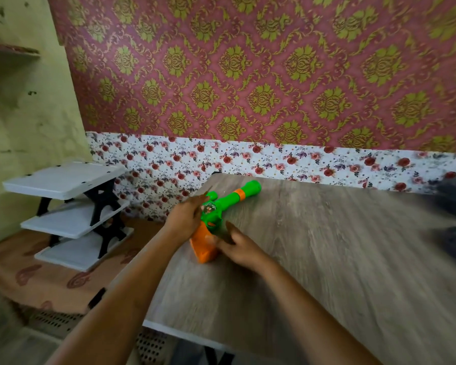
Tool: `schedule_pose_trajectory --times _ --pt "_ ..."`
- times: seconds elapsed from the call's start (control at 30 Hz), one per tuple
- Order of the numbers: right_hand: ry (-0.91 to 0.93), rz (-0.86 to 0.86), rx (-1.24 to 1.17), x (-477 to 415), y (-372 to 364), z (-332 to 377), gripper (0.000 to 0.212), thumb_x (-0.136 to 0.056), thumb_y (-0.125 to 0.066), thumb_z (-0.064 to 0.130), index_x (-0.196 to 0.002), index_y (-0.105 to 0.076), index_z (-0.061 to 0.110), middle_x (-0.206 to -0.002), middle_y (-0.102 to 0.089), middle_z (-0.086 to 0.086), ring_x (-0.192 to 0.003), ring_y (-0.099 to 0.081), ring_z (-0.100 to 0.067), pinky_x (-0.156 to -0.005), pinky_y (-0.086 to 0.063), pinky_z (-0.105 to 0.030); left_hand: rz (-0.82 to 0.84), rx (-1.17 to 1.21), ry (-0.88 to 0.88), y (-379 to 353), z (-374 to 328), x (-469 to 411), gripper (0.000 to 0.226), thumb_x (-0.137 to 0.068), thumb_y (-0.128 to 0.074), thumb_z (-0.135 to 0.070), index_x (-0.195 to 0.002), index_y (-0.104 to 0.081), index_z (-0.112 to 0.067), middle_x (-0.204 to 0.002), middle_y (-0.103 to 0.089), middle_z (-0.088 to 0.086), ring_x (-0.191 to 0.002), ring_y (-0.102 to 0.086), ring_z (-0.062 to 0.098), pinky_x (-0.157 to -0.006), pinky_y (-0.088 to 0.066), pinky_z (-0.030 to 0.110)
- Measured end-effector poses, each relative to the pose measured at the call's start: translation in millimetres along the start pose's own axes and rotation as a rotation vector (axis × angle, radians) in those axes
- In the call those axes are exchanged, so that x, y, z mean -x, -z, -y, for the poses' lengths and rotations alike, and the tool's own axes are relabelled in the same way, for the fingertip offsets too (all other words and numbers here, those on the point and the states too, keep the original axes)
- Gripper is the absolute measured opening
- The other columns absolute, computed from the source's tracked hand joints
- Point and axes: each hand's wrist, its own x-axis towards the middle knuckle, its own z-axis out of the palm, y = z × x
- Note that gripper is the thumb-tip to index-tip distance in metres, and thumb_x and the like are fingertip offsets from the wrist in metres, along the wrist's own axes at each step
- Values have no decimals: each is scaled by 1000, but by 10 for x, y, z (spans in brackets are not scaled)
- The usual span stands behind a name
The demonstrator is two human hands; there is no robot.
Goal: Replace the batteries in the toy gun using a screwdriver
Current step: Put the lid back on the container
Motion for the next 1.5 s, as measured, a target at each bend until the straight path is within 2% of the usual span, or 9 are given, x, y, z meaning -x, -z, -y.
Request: schedule_pose_trajectory --times 0.1,0.23,0.33,0.43,0.73,0.87,1.1,1.33,1.5 --pt "-10 -83 40 350 334 -229 82 -85 -58 49 -149 -18 16 -154 -25 -4 -141 -26 -16 -109 -23 -21 -63 110 33 -10 -289 55 52 -96 -42 -5 -145 -34 -19 -81 -60 12 -61 -54 22 -54 -43 29" --pt "-13 -230 161 928 927 -552 79 -85 -62 40 -147 -22 14 -154 -25 -3 -141 -26 -16 -108 -21 -18 -44 336 119 -244 -844 23 53 -95 -45 -6 -146 -32 -13 -112 -58 9 -97 -57 33 -80 -47 37" --pt "-78 -410 137 1514 1442 -794 75 -85 -63 37 -146 -27 14 -153 -29 -2 -140 -28 -14 -103 -20 -11 18 578 62 -539 -1582 70 21 -95 -45 -9 -105 -60 -19 -87 -56 4 -82 -51 22 -66 -39 27" --pt "-143 -556 207 2189 1951 -1045 71 -86 -61 36 -146 -28 15 -152 -30 -1 -139 -30 -15 -104 -22 -14 128 723 47 -862 -2469 154 7 -94 -43 -11 -94 -48 -15 -77 -50 6 -64 -44 19 -54 -35 27" --pt "-434 -973 269 3541 2649 -1971 67 -86 -62 33 -142 -34 10 -140 -47 -13 -126 -47 -29 -103 -38 -35 273 400 -251 -1685 -4084 273 10 -88 -61 -25 -82 -64 -17 -96 -70 9 -89 -63 25 -79 -46 30" --pt "-445 -1012 116 3693 2627 -2216 74 -87 -59 35 -145 -25 5 -151 -30 -14 -138 -31 -28 -113 -26 -36 396 191 -333 -1966 -4324 187 23 -88 -62 -30 -107 -68 -20 -111 -68 7 -99 -63 24 -84 -47 31" --pt "-490 -1011 -68 3601 2558 -2402 68 -91 -48 47 -147 -22 19 -146 -41 -9 -133 -39 -27 -108 -31 -38 307 -1 -351 -2246 -4382 136 24 -93 -51 -33 -105 -66 -18 -108 -66 10 -87 -58 22 -78 -43 29" --pt "-506 -964 -95 3483 2582 -2360 69 -89 -48 50 -147 -23 23 -143 -45 -7 -129 -44 -27 -108 -35 -42 64 138 -481 -1657 -4269 -236 26 -96 -47 -32 -101 -61 -10 -87 -63 11 -78 -58 27 -65 -40 29" --pt "-465 -881 -180 3213 2579 -2229 75 -85 -51 56 -145 -27 19 -142 -46 -7 -127 -46 -26 -107 -37 -45 -127 612 -127 -1109 -4078 -336 30 -96 -50 -24 -75 -56 -3 -66 -48 12 -63 -46 24 -62 -38 34"
